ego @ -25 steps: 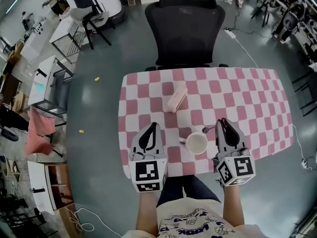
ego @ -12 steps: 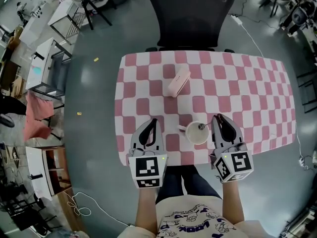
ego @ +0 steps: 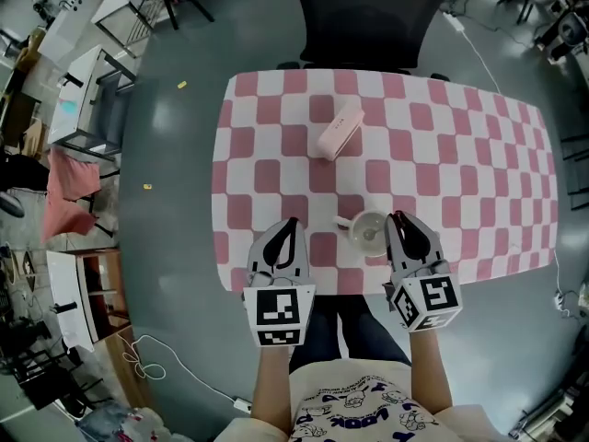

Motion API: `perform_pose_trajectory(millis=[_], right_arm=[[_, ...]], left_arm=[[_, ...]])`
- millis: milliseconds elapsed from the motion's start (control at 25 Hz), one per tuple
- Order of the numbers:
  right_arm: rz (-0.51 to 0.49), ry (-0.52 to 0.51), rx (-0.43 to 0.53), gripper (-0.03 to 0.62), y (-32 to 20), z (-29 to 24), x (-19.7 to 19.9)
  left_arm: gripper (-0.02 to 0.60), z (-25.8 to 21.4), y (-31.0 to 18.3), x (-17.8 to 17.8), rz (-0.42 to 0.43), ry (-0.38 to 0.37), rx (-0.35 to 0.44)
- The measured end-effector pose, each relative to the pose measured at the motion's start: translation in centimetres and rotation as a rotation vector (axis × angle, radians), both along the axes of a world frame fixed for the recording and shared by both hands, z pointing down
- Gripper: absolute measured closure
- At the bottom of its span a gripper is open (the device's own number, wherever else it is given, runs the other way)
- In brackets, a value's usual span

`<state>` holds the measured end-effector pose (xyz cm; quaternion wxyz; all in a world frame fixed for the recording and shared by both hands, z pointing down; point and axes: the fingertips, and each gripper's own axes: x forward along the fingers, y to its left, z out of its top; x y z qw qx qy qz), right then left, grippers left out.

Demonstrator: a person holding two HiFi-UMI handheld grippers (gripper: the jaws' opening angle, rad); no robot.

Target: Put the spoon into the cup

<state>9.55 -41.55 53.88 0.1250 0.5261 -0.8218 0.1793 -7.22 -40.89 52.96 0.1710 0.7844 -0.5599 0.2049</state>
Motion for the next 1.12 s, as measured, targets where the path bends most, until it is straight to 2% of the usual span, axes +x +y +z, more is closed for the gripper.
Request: perform_pose_trajectory(millis=[720, 920, 1120], right_arm=[[-0.071, 0.026, -0.105, 0.536, 1.3, 5.7, -1.7], [-0.074, 0.062, -0.102, 0.536, 1.4, 6.0, -1.6], [-0.062, 0.147, -0.084, 0.530, 1.2, 6.5, -1.0]], left_arm=[[0.568, 3.0, 0.7, -0.2, -0.006, -0.005, -0.052], [0.568, 3.3, 0.8, -0.2, -0.004, -0.005, -0.059], [0.568, 3.6, 0.7, -0.1, 0.001, -0.005, -0.058]])
